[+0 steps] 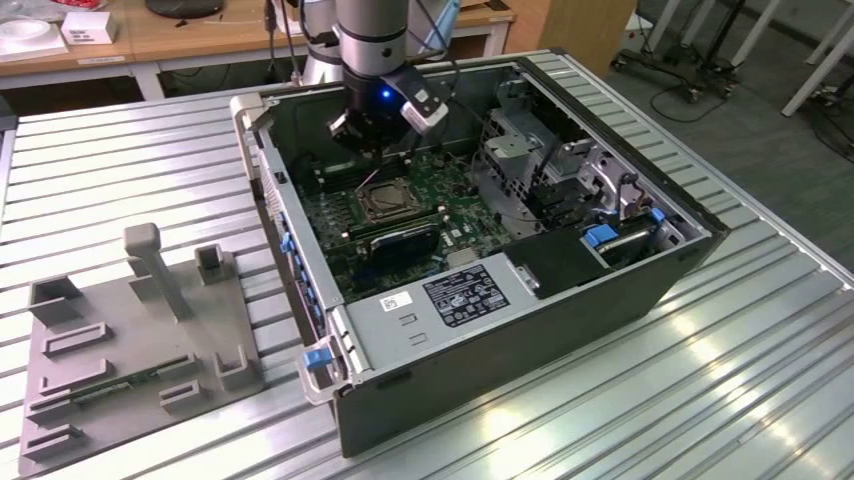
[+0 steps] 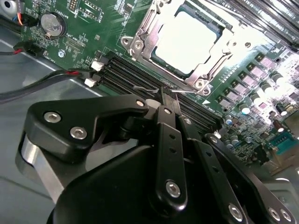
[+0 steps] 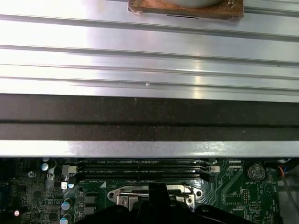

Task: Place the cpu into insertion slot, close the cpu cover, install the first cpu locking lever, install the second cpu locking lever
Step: 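Install the first cpu locking lever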

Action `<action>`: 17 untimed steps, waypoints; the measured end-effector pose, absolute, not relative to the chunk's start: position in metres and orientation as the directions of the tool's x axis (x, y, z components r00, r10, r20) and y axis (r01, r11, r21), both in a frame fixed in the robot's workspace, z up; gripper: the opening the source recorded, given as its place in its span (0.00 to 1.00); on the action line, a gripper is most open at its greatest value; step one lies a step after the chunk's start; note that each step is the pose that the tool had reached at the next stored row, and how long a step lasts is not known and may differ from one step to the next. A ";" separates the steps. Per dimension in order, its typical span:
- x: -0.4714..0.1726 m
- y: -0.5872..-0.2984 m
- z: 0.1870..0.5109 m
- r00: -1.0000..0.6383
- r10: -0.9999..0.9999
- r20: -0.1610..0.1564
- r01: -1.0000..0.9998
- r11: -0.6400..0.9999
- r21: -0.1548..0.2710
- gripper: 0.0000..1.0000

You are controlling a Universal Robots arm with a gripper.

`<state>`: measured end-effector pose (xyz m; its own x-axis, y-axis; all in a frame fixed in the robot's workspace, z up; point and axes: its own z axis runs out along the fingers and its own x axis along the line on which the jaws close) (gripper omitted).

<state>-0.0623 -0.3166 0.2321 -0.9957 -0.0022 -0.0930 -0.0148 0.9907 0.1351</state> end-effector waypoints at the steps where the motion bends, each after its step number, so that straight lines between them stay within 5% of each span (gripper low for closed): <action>1: -0.062 -0.316 0.232 -0.996 -0.002 -0.093 -0.015 0.991 0.136 0.11; 17: -0.061 -0.309 0.229 -0.996 -0.001 -0.093 -0.015 0.988 0.152 0.11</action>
